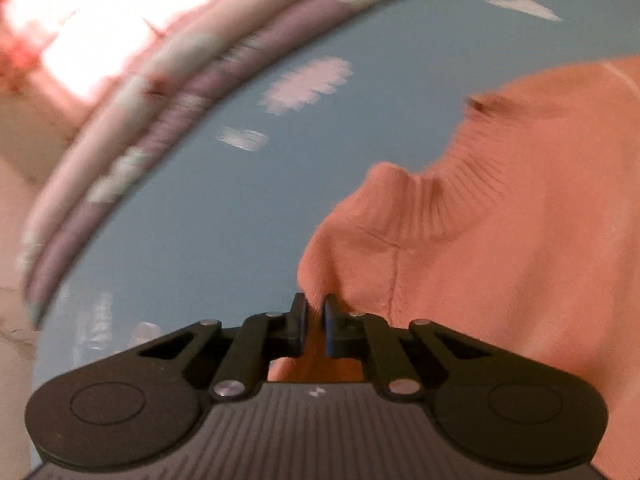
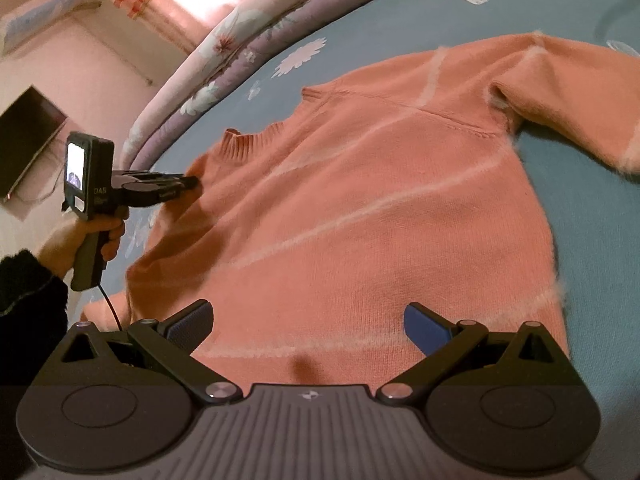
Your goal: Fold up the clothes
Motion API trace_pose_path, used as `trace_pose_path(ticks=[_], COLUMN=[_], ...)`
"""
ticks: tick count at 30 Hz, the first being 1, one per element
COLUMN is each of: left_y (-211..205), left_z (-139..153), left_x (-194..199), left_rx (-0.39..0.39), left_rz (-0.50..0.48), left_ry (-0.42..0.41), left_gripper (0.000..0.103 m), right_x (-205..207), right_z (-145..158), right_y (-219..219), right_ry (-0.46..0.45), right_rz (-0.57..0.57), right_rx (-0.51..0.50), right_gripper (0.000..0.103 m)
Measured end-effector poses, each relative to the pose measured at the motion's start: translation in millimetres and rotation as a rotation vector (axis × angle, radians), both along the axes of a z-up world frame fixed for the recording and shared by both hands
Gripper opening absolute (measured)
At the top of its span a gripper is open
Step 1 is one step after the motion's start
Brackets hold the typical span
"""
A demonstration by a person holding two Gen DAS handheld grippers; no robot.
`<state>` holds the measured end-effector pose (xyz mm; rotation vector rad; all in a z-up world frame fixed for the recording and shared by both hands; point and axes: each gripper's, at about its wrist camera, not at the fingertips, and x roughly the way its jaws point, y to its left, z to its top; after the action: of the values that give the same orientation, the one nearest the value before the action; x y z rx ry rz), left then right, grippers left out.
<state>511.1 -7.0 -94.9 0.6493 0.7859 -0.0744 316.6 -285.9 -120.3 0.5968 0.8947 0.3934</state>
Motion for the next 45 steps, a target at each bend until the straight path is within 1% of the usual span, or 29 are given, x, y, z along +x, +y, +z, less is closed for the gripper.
trace_pose_path(ticks=[1, 3, 4, 6, 7, 9, 11, 12, 14, 15, 16, 18, 21, 22, 24, 25, 26, 27, 28, 30, 31, 34, 36, 37, 39, 41, 43, 44, 45], left_y=[1, 2, 2, -1, -1, 2, 2, 1, 4, 6, 8, 12, 14, 12, 4, -3, -11, -18, -26, -41, -47, -55, -47, -43, -21, -1, 3, 5, -2], left_z=[5, 10, 8, -11, -19, -38, -45, -46, -41, -38, -36, -29, -11, -6, 8, 13, 15, 17, 19, 14, 10, -6, -19, -25, -22, -16, -10, -6, -2], left_x=[4, 17, 24, 39, 43, 49, 43, 42, 47, 50, 53, 55, 38, 28, 14, 6, -3, -12, -21, -38, -43, -53, -53, -53, -49, -44, -45, -46, -53], left_rx=[0.006, -0.007, -0.006, 0.038, 0.048, 0.042, 0.065, 0.077, 0.054, 0.034, 0.025, 0.014, -0.055, -0.086, -0.166, -0.206, -0.245, -0.284, -0.323, -0.370, -0.369, -0.314, -0.212, -0.161, -0.179, -0.216, -0.231, -0.239, -0.239], left_rz=[0.024, 0.058, 0.080, 0.116, 0.117, 0.132, 0.110, 0.103, 0.122, 0.138, 0.150, 0.170, 0.192, 0.182, 0.116, 0.071, 0.021, -0.029, -0.080, -0.157, -0.174, -0.200, -0.162, -0.142, -0.067, 0.038, 0.089, 0.114, 0.092], left_ry=[-0.039, -0.074, -0.074, -0.053, -0.040, -0.019, -0.062, -0.068, -0.066, -0.059, -0.052, -0.055, -0.084, -0.090, -0.071, -0.055, -0.018, 0.019, 0.057, 0.113, 0.121, 0.136, 0.098, 0.079, 0.050, 0.046, 0.047, 0.048, 0.041], left_gripper=[0.006, 0.006, 0.007, 0.004, 0.004, 0.004, 0.004, 0.004, 0.005, 0.007, 0.012, 0.012, 0.012, 0.012, 0.012, 0.015, 0.019, 0.030, 0.037, 0.039, 0.039, 0.039, 0.040, 0.047, 0.058, 0.058, 0.058, 0.055, 0.052], right_x=[0, -1, -1, -3, -3, -4, -4, -4, -5, -5, -5, -4, -4, -4, -5, -5, -5, -4, -4, -4, -4, -4, -4, -4, -4, -5, -6, -6, -7], right_z=[-1, -1, -1, 0, 1, 2, 3, 3, 5, 5, 5, 5, 5, 5, 6, 6, 6, 6, 6, 6, 6, 7, 7, 8, 9, 11, 12, 13, 13], right_y=[-1, -1, -1, 0, 1, 2, 3, 1, 1, 2, 2, 3, 3, 3, 3, 3, 3, 3, 3, 2, 2, 1, -1, -2, -4, -4, -5, -5, -5], right_ry=[0.001, -0.001, -0.003, -0.007, -0.010, -0.013, -0.013, -0.013, -0.013, -0.014, -0.015, -0.014, -0.012, -0.011, -0.007, -0.006, -0.005, -0.004, -0.003, 0.000, 0.002, 0.010, 0.021, 0.026, 0.032, 0.039, 0.045, 0.045, 0.044], right_rz=[-0.008, -0.011, -0.009, -0.004, 0.001, 0.008, 0.005, 0.005, 0.003, 0.004, 0.006, 0.003, 0.001, 0.000, -0.004, -0.006, -0.009, -0.011, -0.013, -0.015, -0.016, -0.021, -0.026, -0.029, -0.035, -0.043, -0.049, -0.051, -0.053], right_rx=[0.009, 0.012, 0.009, -0.005, -0.013, -0.023, -0.022, -0.021, -0.022, -0.025, -0.028, -0.030, -0.028, -0.027, -0.022, -0.020, -0.019, -0.017, -0.016, -0.013, -0.011, -0.001, 0.007, 0.011, 0.012, 0.008, 0.006, 0.005, 0.004], right_gripper=[0.103, 0.103, 0.103, 0.103, 0.103, 0.103, 0.103, 0.103, 0.103, 0.103, 0.103, 0.103, 0.103, 0.103, 0.103, 0.103, 0.103, 0.103, 0.103, 0.103, 0.103, 0.103, 0.103, 0.103, 0.103, 0.103, 0.103, 0.103, 0.103])
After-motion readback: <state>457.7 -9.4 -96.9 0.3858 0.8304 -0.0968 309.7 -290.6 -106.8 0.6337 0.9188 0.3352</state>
